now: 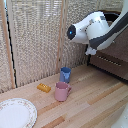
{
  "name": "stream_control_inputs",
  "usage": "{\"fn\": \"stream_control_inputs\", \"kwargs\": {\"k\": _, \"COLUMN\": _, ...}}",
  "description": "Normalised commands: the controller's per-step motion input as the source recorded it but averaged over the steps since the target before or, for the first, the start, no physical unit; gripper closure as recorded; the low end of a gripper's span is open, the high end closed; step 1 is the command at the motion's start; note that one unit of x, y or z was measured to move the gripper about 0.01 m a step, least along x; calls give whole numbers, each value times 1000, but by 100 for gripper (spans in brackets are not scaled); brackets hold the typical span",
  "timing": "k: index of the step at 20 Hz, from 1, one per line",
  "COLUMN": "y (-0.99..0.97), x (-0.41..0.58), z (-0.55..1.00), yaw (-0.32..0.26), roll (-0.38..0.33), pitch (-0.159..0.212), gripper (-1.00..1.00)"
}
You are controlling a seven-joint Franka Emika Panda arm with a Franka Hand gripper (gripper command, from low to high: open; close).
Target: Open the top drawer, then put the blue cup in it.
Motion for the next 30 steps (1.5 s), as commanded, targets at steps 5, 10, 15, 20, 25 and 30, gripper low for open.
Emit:
{"fn": "stream_control_inputs", "kwargs": {"k": 5, "y": 404, "x": 137, "z": 474, "yaw": -46, "roll": 54, "pitch": 31, "gripper": -100}}
{"fn": "stream_control_inputs", "kwargs": {"k": 10, "y": 583, "x": 87, "z": 427, "yaw": -1, "roll": 242, "pitch": 1, "gripper": -100}}
{"fn": "stream_control_inputs", "kwargs": {"k": 15, "y": 568, "x": 85, "z": 193, "yaw": -81, "roll": 309, "pitch": -4, "gripper": -100}}
{"fn": "stream_control_inputs", "kwargs": {"k": 20, "y": 362, "x": 101, "z": 51, "yaw": -164, "roll": 343, "pitch": 0, "gripper": -100}}
{"fn": "stream_control_inputs", "kwargs": {"k": 25, "y": 153, "x": 47, "z": 72, "yaw": -259, "roll": 298, "pitch": -2, "gripper": -100}}
{"fn": "stream_control_inputs", "kwargs": {"k": 30, "y": 146, "x": 0, "z": 182, "yaw": -282, "roll": 238, "pitch": -23, "gripper": -100}}
